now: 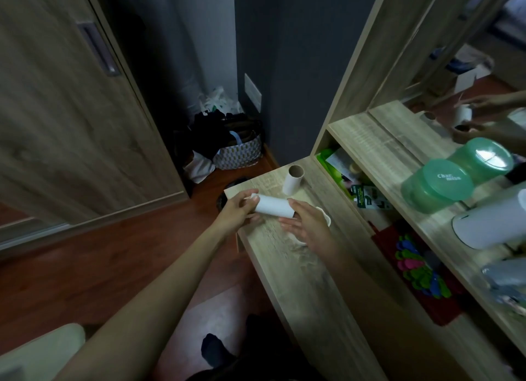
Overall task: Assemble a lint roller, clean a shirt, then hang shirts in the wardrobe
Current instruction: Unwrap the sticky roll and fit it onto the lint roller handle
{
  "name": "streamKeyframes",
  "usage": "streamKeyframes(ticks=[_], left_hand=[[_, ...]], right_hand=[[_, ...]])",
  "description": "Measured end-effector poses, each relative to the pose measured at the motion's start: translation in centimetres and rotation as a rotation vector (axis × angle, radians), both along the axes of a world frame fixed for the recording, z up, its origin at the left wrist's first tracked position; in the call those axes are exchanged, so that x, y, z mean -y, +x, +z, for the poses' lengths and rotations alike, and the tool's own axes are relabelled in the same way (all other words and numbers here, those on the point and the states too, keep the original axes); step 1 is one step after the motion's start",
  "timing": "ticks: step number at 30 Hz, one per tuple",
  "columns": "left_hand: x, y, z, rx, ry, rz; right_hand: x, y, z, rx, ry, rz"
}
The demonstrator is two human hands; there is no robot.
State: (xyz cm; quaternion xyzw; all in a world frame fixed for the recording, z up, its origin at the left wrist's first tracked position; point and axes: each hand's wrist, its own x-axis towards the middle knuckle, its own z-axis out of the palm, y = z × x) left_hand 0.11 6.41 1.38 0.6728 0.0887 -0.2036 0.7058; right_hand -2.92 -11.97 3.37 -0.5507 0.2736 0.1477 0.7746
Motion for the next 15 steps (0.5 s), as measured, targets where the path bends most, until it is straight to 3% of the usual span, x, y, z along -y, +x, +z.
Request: streamKeyframes(ticks=[3, 15], left_hand=[[0.3, -0.2, 0.5, 0.104, 0.091, -0.099], [0.8, -1.1, 2.4, 0.299, 0.063, -0.037]], right_hand=[[0.5, 0.3, 0.2, -0.021, -0.008, -0.047], [2.9, 0.7, 0.9, 0.106, 0.016, 0.075]])
